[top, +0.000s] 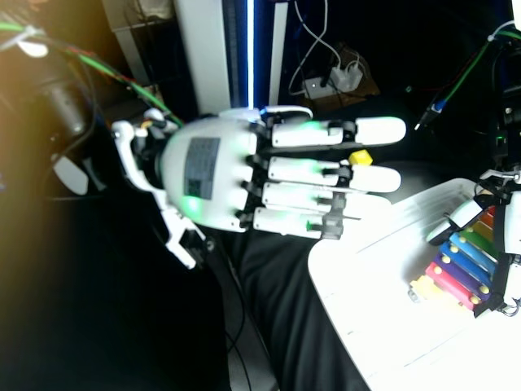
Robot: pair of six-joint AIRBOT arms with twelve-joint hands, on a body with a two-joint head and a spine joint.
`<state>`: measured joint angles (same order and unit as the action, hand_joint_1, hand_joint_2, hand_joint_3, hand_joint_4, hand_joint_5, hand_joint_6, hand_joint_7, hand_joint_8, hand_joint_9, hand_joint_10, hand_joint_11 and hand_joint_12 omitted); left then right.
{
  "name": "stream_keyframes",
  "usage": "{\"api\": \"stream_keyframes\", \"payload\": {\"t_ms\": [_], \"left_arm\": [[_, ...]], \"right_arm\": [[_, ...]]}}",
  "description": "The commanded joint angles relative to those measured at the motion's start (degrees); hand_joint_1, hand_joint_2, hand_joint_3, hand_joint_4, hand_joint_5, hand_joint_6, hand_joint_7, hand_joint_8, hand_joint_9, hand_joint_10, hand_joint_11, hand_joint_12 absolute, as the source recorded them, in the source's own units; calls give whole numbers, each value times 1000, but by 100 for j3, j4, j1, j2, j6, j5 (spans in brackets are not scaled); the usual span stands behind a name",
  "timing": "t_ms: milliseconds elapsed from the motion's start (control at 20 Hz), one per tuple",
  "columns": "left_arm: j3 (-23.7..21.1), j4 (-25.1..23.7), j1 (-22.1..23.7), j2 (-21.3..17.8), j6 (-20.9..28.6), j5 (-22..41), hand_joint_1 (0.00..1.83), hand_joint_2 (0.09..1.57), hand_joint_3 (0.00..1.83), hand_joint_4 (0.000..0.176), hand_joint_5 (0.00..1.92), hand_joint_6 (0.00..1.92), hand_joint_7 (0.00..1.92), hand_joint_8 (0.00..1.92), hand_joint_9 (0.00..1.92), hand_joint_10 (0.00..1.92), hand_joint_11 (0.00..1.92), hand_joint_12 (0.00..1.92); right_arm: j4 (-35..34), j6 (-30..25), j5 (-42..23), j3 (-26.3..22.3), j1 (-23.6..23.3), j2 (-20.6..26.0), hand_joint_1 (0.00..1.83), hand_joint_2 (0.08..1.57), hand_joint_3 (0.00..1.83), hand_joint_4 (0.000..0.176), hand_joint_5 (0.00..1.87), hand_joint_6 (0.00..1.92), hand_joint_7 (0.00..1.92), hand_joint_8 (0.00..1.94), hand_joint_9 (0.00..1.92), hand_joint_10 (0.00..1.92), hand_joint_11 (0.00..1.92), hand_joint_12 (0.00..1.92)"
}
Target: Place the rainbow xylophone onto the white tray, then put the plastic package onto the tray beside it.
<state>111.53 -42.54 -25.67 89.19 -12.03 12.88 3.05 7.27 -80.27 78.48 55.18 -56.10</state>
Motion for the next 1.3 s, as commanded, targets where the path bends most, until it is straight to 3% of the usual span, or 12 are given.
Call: {"api": "stream_keyframes", "payload": {"t_ms": [0,100,150,250,300,400,700,900,1000,1050,1100,1250], "left_arm": [[27,56,12,-2,-26,310,1339,1041,0,0,448,294,565,160,632,188,286,870],[11,57,21,-15,-25,309,1186,947,0,19,366,32,326,6,388,10,68,914],[9,62,38,-17,-25,310,1110,898,0,65,234,6,175,0,237,1,13,814],[-37,56,83,-48,-25,328,990,865,0,81,83,7,35,7,71,9,0,410],[-81,48,115,-73,-25,353,946,851,0,108,16,1,6,1,13,1,0,81],[-282,30,199,-211,-25,484,945,830,0,169,0,0,0,0,0,0,0,2],[-1199,341,424,-890,-489,1038,794,818,0,176,0,0,0,0,0,0,33,14],[-1673,374,511,-1286,-560,1383,924,818,0,176,0,0,0,0,0,0,0,0],[-1975,508,547,-1558,-858,1385,847,808,0,176,0,0,0,0,0,0,0,0],[-2116,539,563,-1701,-964,1368,820,801,0,176,0,0,0,0,0,0,0,0],[-2208,540,565,-1805,-989,1371,801,807,0,176,0,0,0,0,0,0,0,0],[-2441,540,569,-2076,-1048,1378,866,803,0,176,0,0,0,0,0,0,28,12]], "right_arm": [[-246,-70,-667,15,-77,-20,617,960,2,120,0,0,9,1,119,5,35,772],[-241,-78,-667,14,-77,-20,620,966,0,117,0,0,21,0,113,6,2,744],[-237,-78,-667,14,-77,-20,628,980,3,121,0,0,24,1,105,3,0,691],[-229,-84,-667,14,-77,-19,616,975,0,138,0,0,16,4,81,4,0,554],[-219,-98,-666,15,-77,-15,616,965,0,139,0,0,3,0,56,10,0,397],[-173,-178,-664,15,-77,13,602,949,0,131,0,0,0,0,50,4,0,254],[45,-362,-551,-128,-80,293,607,932,3,160,0,0,0,0,1,0,0,121],[475,-519,-123,-213,-184,511,638,798,2,166,0,0,0,0,21,3,0,353],[915,-578,302,-260,-432,602,635,842,3,142,0,0,0,0,38,3,0,443],[1301,-652,598,-278,-661,635,596,797,1,164,0,0,0,0,43,1,0,562],[1690,-832,894,-268,-931,637,548,798,3,174,0,0,0,0,8,0,0,412],[2936,-1468,1664,-183,-1742,578,567,727,1,176,0,0,5,0,8,0,0,429]]}}
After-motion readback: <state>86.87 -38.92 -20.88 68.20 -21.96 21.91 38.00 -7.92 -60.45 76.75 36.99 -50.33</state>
